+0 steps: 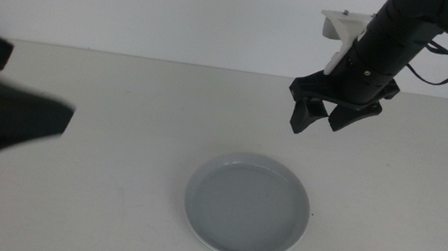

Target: Stack the three bowls on top of each other.

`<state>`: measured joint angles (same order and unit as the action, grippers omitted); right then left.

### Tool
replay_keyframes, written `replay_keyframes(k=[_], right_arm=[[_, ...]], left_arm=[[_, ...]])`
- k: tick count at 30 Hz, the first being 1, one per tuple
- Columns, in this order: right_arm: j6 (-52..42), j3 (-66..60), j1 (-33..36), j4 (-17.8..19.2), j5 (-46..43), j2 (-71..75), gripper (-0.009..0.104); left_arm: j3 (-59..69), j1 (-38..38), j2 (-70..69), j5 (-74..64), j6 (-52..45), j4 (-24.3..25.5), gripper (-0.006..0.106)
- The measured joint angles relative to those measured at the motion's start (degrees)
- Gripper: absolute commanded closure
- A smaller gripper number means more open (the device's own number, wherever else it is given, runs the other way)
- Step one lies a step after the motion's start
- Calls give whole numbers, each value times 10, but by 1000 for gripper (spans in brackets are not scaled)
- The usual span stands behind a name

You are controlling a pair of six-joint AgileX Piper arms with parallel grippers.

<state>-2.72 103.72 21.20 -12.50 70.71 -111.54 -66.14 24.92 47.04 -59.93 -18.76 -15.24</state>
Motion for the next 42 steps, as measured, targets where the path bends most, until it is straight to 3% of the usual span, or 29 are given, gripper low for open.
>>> replay_keyframes(k=[3, 6, 12, 17, 25, 32, 42], right_arm=[[-1, 0, -9, 0, 1, 7, 41], [-1, 0, -16, 1, 1, 27, 41], [1, -15, -24, 28, -5, 78, 41], [0, -89, -67, 39, -46, 146, 42], [-4, -259, -136, 55, -161, 293, 42], [-12, -410, -134, 90, -301, 452, 42], [-36, -643, -134, 97, -431, 671, 45]], left_arm=[[0, -6, 52, 29, 64, 54, -5], [0, -28, 122, 64, 98, 71, -5], [0, -129, 223, 105, 86, 29, -5], [0, -223, 226, 113, 42, -1, -5], [54, -268, 102, 161, 29, -8, -5], [188, -269, -40, 275, 28, -28, -5], [373, -269, -232, 368, 20, -42, -5]])
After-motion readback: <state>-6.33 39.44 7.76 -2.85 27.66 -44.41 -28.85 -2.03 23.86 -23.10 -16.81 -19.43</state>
